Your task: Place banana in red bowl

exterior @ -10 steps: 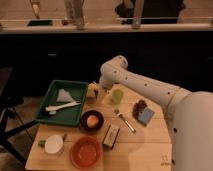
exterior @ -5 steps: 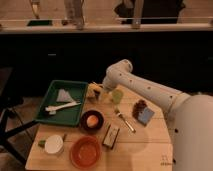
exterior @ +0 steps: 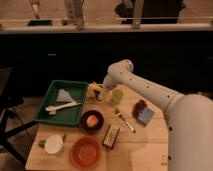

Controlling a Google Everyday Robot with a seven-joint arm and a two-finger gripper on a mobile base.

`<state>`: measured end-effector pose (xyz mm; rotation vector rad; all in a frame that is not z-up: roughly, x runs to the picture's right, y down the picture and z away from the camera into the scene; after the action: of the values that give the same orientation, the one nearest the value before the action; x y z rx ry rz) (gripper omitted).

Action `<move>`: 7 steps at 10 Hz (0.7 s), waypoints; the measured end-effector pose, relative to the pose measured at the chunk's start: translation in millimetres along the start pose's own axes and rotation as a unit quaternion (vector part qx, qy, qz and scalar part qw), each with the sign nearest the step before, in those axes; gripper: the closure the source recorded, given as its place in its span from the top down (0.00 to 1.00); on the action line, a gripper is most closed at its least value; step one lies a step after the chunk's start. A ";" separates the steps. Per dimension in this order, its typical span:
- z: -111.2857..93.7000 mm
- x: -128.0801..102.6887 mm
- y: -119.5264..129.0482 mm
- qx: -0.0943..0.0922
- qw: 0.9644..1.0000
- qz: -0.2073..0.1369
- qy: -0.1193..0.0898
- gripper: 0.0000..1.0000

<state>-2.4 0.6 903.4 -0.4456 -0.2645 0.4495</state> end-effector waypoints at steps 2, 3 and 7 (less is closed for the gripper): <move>1.4 -1.3 -0.9 -0.001 1.000 -0.001 0.000 0.43; 1.8 -0.9 -1.4 -0.001 1.000 -0.001 0.001 0.33; 2.1 0.0 -2.0 -0.001 1.000 -0.002 0.000 0.00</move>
<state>-2.3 -0.3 906.1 -0.4460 -0.2652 0.4451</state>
